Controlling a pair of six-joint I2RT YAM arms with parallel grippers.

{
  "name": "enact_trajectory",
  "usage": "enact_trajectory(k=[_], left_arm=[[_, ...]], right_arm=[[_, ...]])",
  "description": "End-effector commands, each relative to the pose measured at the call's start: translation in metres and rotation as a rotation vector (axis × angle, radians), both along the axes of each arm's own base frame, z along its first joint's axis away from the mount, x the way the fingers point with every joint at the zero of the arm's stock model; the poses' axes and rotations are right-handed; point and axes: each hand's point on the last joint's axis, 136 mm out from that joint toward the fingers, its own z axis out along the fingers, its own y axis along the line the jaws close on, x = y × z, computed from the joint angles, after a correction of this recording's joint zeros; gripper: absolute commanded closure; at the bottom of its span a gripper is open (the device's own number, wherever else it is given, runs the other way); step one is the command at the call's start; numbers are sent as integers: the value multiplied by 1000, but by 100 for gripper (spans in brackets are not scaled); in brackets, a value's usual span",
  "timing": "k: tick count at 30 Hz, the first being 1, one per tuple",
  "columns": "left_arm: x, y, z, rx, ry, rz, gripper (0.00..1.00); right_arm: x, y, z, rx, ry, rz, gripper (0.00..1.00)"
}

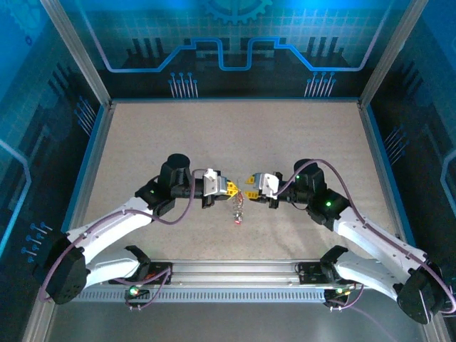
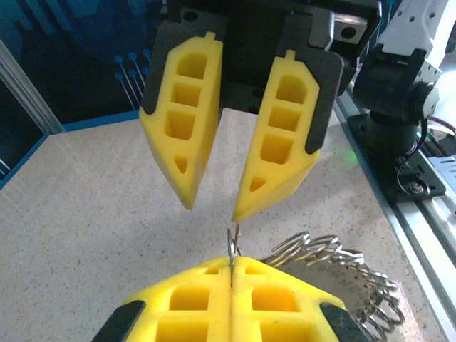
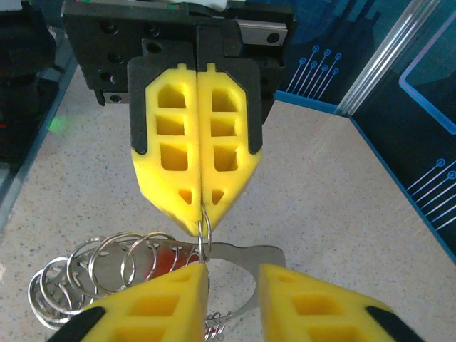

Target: Put the keys on the keyring

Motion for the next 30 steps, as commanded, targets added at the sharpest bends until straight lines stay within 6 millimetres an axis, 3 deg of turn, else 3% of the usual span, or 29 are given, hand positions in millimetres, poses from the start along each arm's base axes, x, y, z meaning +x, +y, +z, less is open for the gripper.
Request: enact_trajectory(k=[1,12,17,27,30], left_arm=[[-7,-3,24,-93,-58,-59,100],[-5,-4,28,-133,-78,-64,100],[-6,-5,25,-126,-80,-75,100],[-7,-10,26,-145,-83,-114,100],[-5,-11,27,-155,-85,-110,100]], right_arm=[[-8,3,8,44,0,52,78],[-10,4,3,37,22,68,77],[-10,7,3,36,34,82,84],[-14,12,6,69,36,120,84],[-14,12,7,66,39,122,89]])
